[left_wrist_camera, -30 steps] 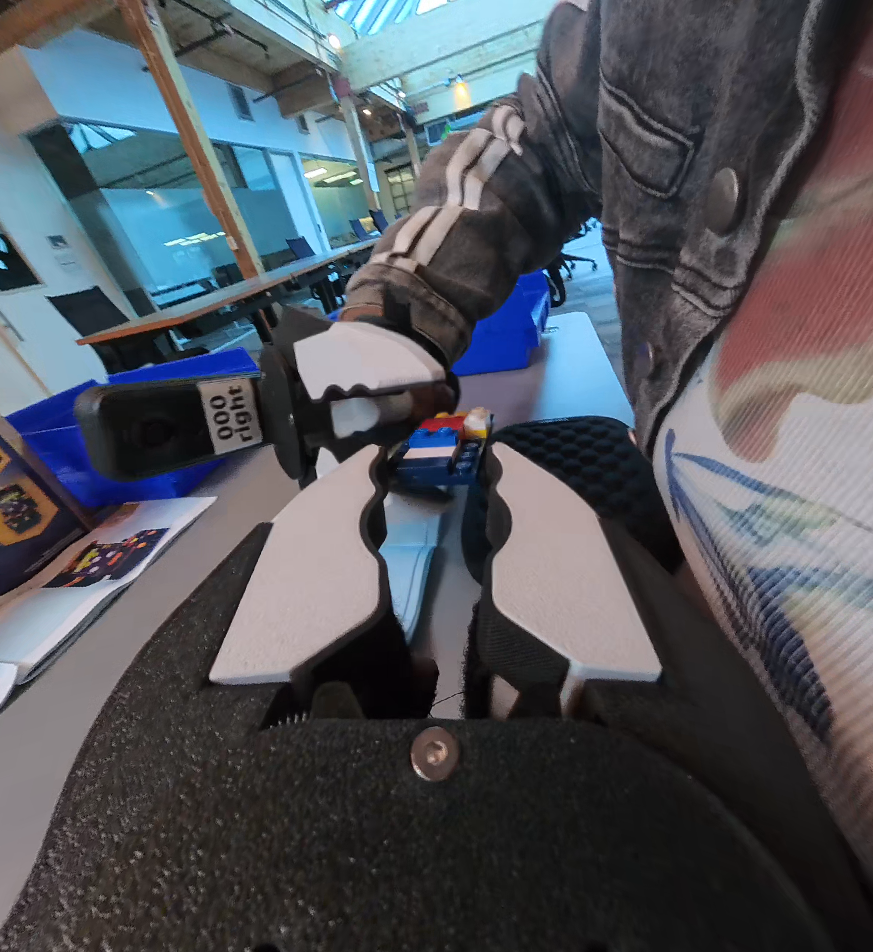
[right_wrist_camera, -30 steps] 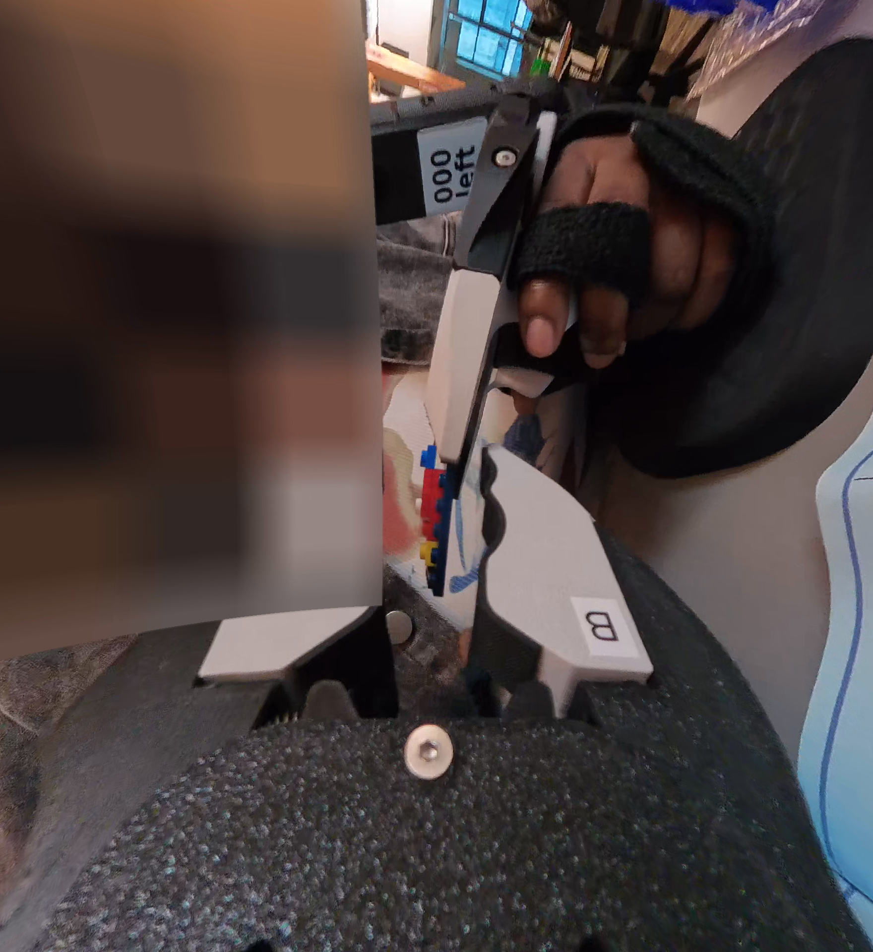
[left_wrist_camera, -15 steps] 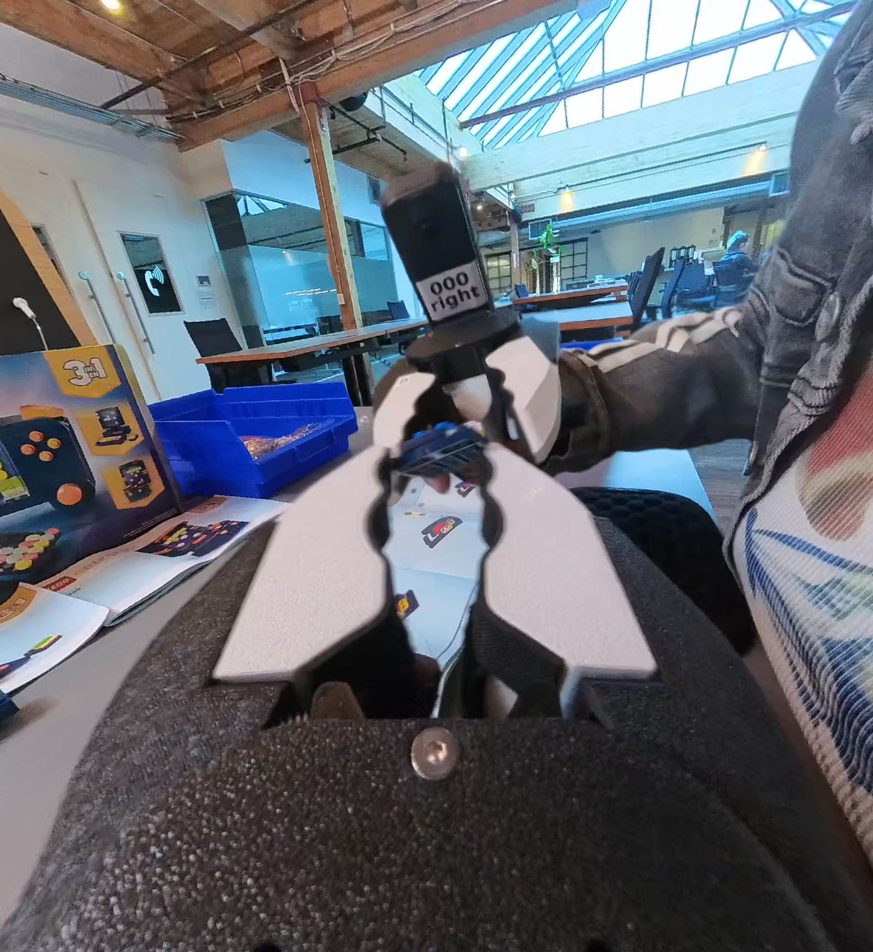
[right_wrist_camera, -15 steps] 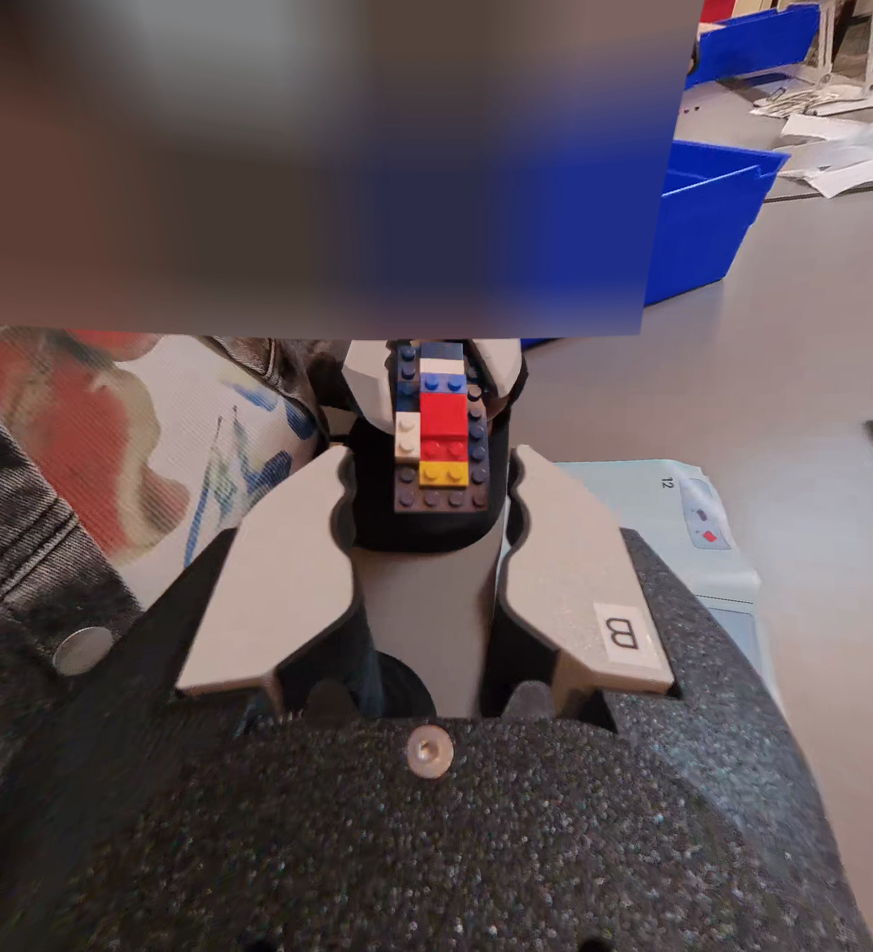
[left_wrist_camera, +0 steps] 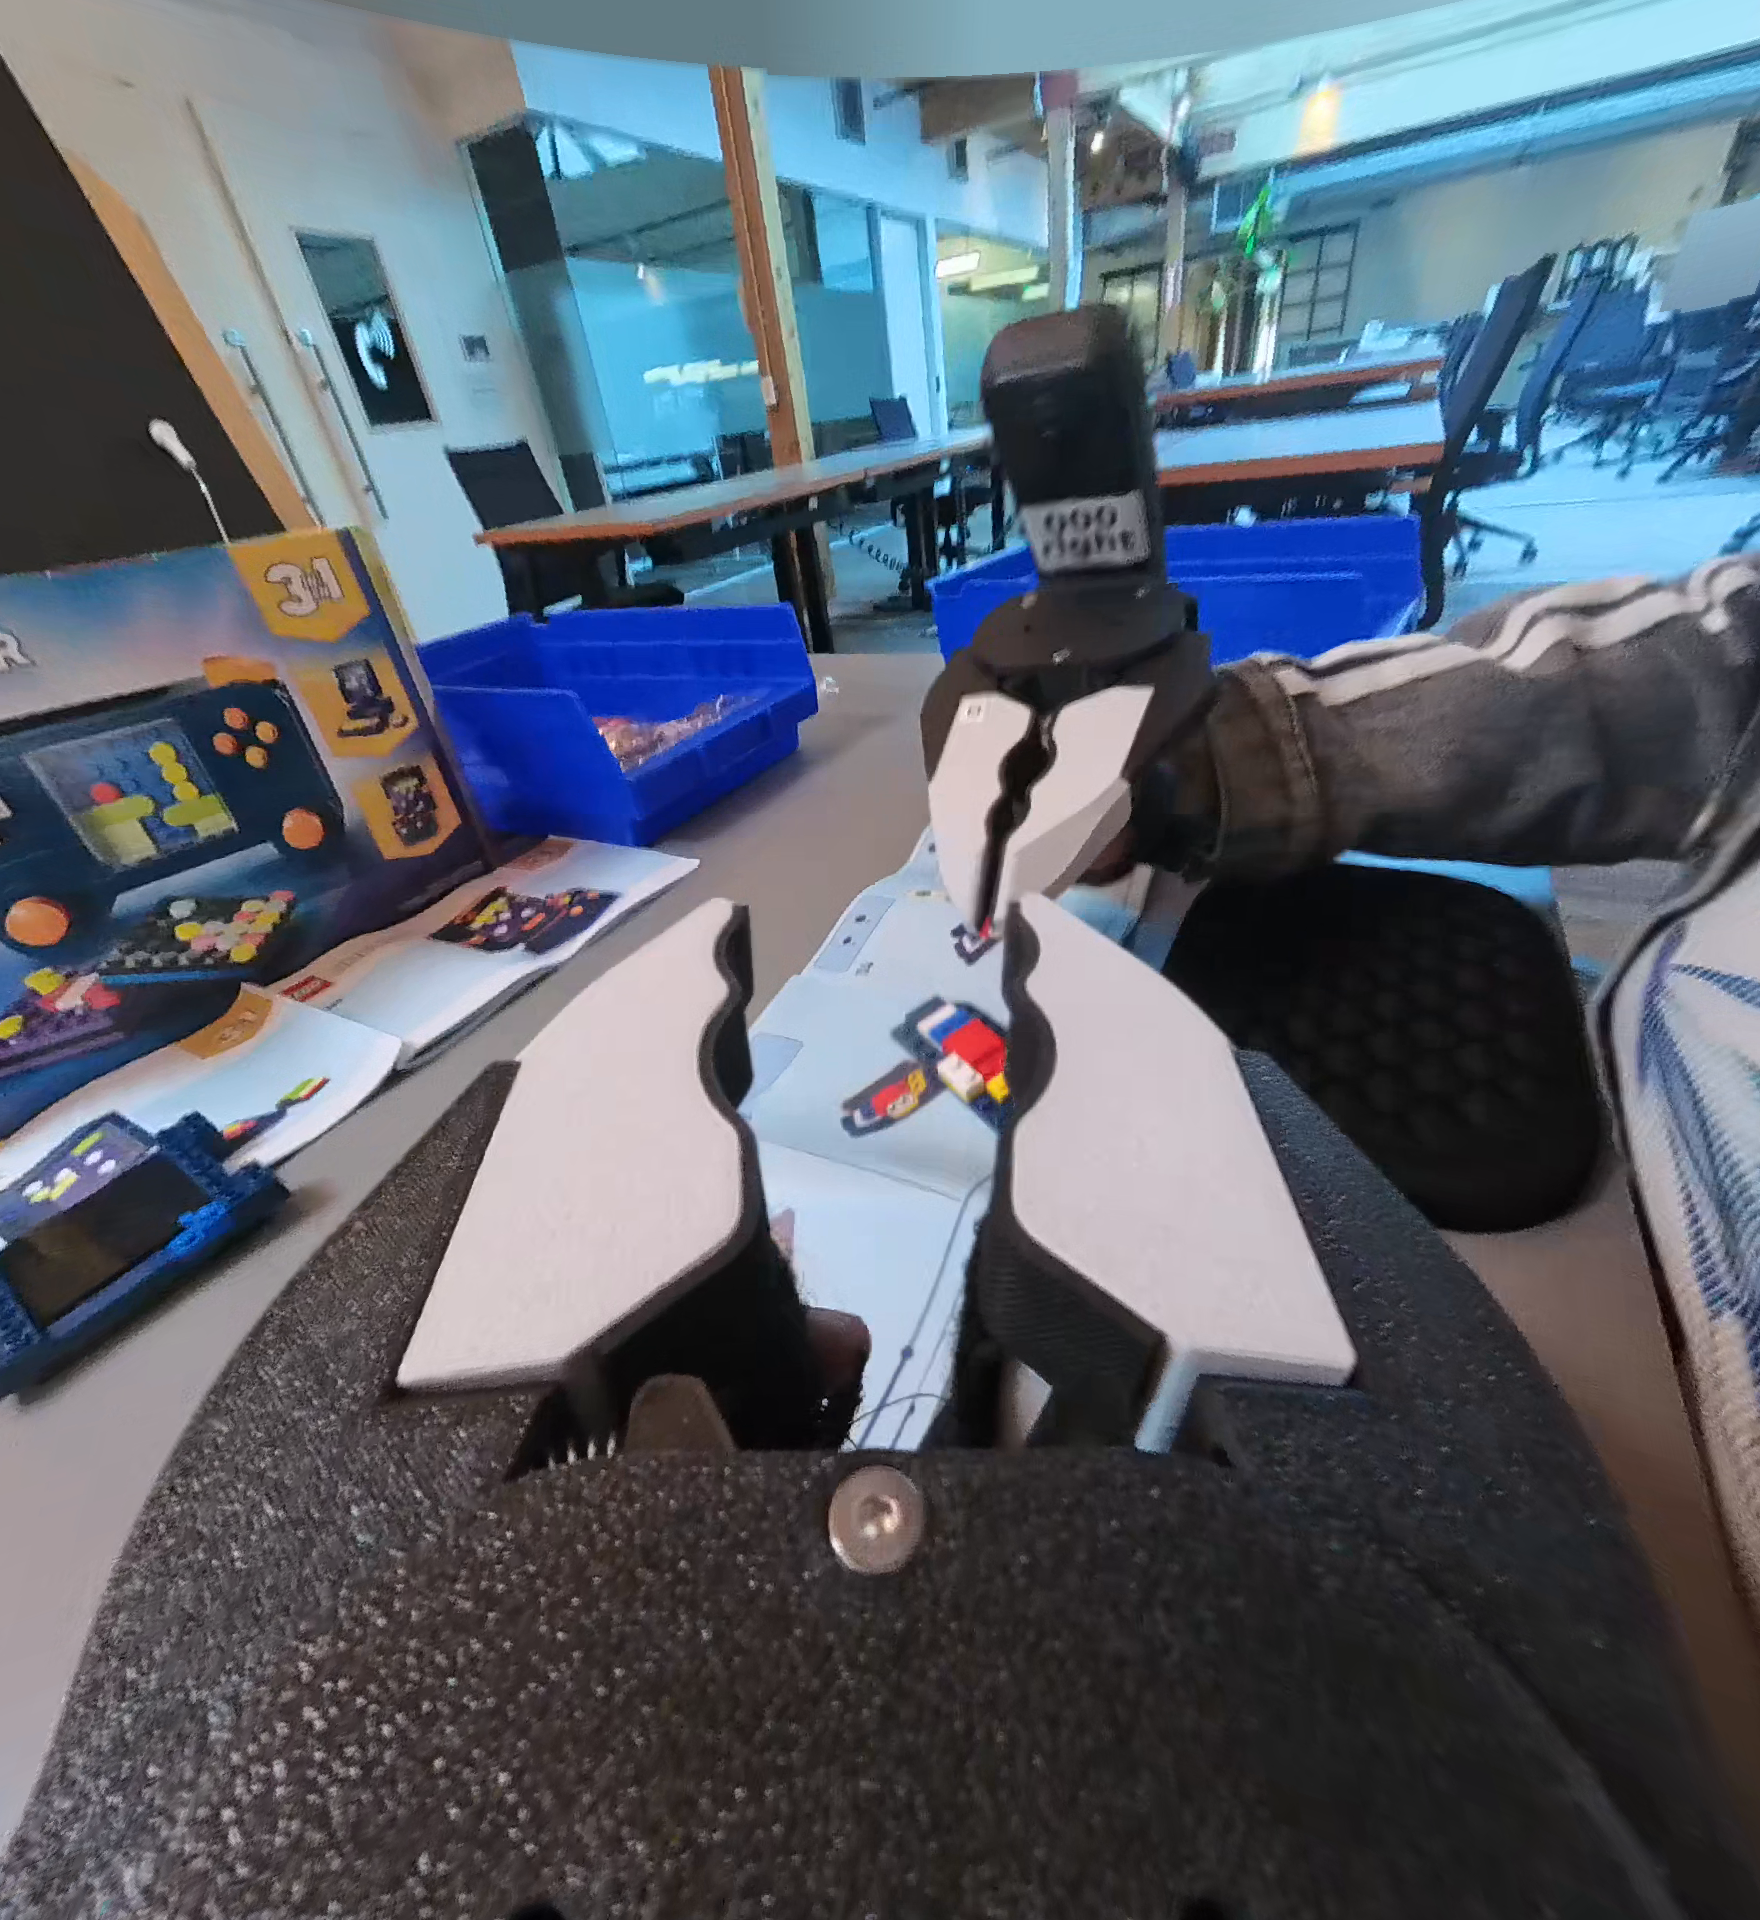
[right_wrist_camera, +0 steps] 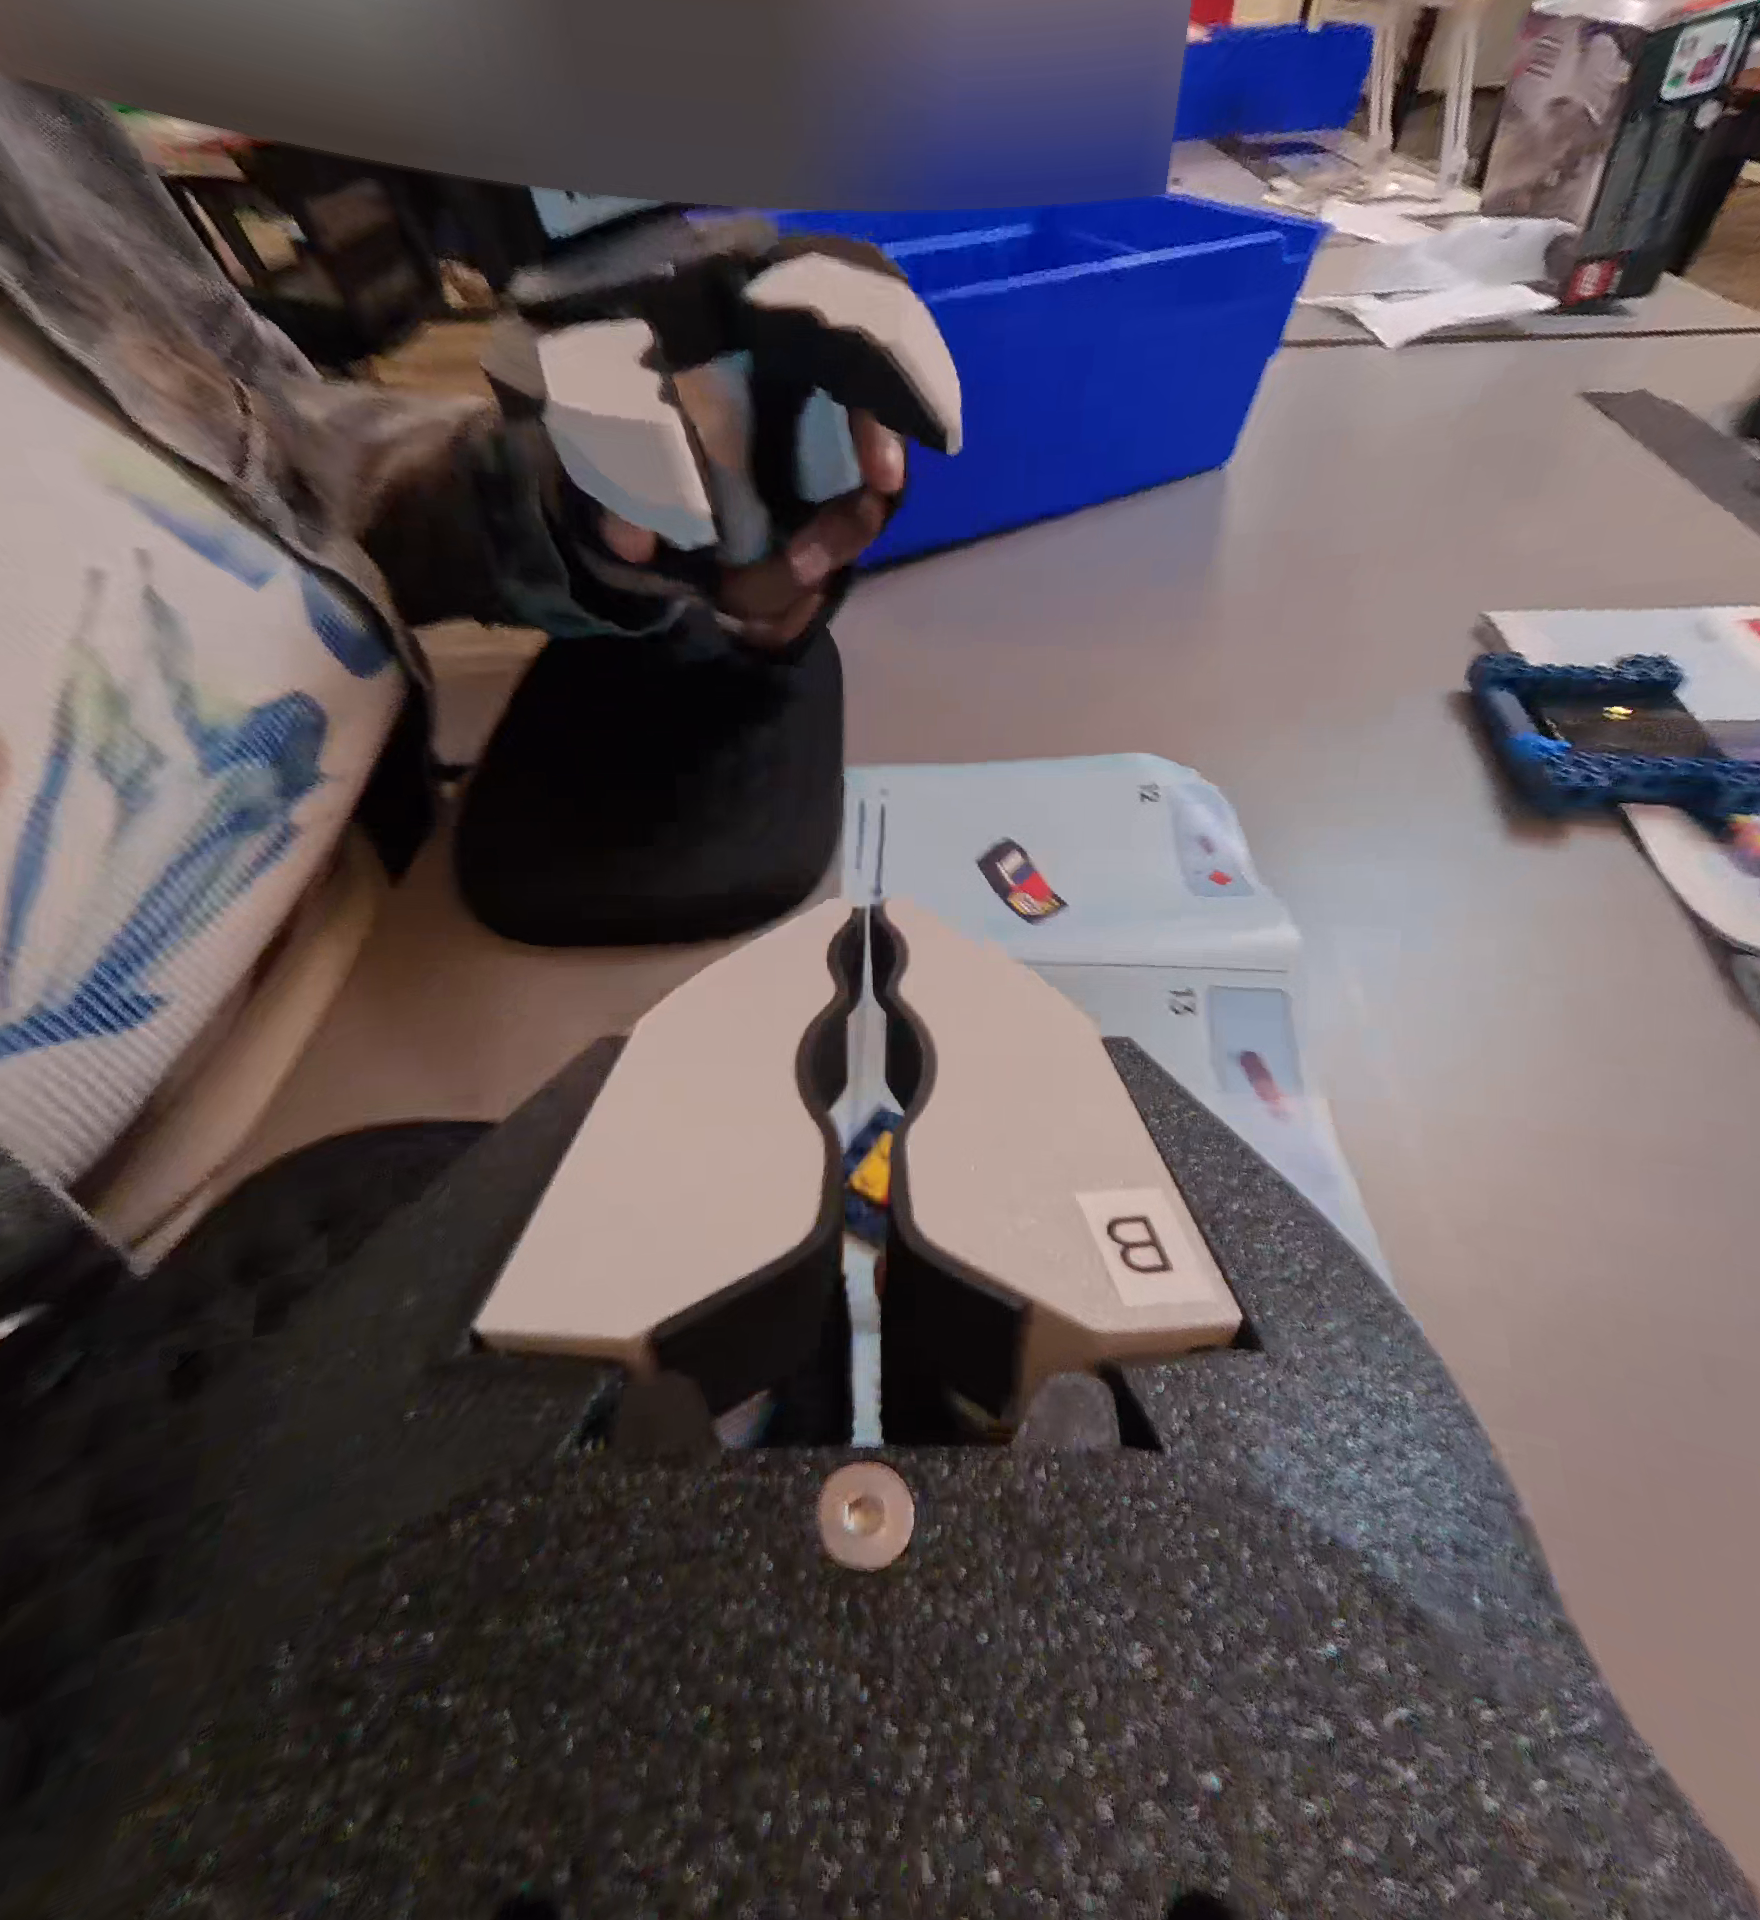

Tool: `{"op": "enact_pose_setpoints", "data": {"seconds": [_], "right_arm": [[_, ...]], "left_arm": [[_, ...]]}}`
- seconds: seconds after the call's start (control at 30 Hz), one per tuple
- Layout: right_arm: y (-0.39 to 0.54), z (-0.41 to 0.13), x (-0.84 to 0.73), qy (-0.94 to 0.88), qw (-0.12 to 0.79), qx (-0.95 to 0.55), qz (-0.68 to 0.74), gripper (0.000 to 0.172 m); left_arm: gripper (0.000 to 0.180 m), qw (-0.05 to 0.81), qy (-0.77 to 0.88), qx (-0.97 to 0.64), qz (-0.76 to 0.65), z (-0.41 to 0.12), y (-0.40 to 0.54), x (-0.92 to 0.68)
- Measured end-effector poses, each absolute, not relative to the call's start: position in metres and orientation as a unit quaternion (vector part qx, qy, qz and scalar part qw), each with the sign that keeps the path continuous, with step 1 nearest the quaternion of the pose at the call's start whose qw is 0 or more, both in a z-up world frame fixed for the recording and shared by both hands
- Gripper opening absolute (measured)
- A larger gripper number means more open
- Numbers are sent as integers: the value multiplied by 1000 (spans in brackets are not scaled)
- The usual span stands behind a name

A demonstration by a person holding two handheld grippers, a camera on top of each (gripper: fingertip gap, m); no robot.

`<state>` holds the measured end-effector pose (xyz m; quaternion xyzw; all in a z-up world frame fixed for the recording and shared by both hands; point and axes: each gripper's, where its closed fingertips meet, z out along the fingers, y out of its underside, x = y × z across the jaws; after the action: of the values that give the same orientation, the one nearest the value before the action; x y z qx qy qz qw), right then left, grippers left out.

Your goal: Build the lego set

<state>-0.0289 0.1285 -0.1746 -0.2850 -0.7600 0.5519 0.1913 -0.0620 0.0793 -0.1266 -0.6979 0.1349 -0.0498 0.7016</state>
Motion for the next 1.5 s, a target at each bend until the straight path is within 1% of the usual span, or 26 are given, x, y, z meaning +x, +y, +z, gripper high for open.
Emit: {"op": "enact_pose_setpoints", "data": {"seconds": [0.1,0.2,0.27,0.33,0.43,0.57,0.63,0.7,0.77,0.83,0.93,1.0,1.03,1.07,1.13,1.27,1.33,1.43,1.47,1.5], "right_arm": [[152,-183,-23,-781,205,-315,499,23],[166,-199,-9,-791,166,-360,466,44],[165,-211,-3,-794,134,-382,453,47],[163,-222,-1,-799,107,-397,438,54],[165,-232,-3,-816,101,-390,414,57],[172,-238,-11,-846,81,-354,391,72],[171,-238,-11,-871,63,-303,382,71],[171,-237,-13,-896,52,-243,369,66],[172,-239,-17,-918,44,-183,348,61],[169,-243,-19,-934,25,-135,330,60],[163,-249,-23,-946,-7,-95,311,59],[162,-252,-25,-950,-10,-89,300,52],[164,-252,-25,-950,-8,-95,297,44],[167,-252,-26,-948,-2,-115,295,38],[173,-252,-31,-936,25,-187,298,37],[187,-251,-39,-877,99,-367,293,37],[184,-249,-36,-839,109,-440,303,37],[183,-249,-34,-762,121,-558,307,38],[180,-248,-33,-737,119,-586,315,40],[174,-246,-32,-720,113,-602,326,46]], "left_arm": [[50,676,139,-723,-23,-137,81,-60],[49,674,144,-724,-25,-143,83,-49],[47,661,140,-737,-35,-150,88,-44],[47,627,147,-763,-52,-159,94,-39],[51,554,136,-818,-75,-181,104,-37],[51,485,132,-861,-80,-204,120,-29],[50,453,145,-875,-87,-215,126,-20],[47,407,160,-895,-83,-230,126,-17],[42,383,159,-905,-92,-238,126,-16],[38,382,144,-907,-101,-238,126,-19],[38,382,124,-908,-123,-237,126,-21],[39,390,114,-905,-131,-235,127,-23],[41,400,107,-901,-130,-232,128,-25],[43,411,99,-897,-128,-228,128,-27],[47,431,87,-891,-118,-222,128,-33],[54,429,79,-894,-101,-224,127,-39],[55,413,70,-901,-111,-229,128,-40],[56,360,67,-918,-152,-242,124,-34],[52,348,69,-919,-169,-245,122,-31],[50,344,70,-919,-179,-245,122,-30]]}}
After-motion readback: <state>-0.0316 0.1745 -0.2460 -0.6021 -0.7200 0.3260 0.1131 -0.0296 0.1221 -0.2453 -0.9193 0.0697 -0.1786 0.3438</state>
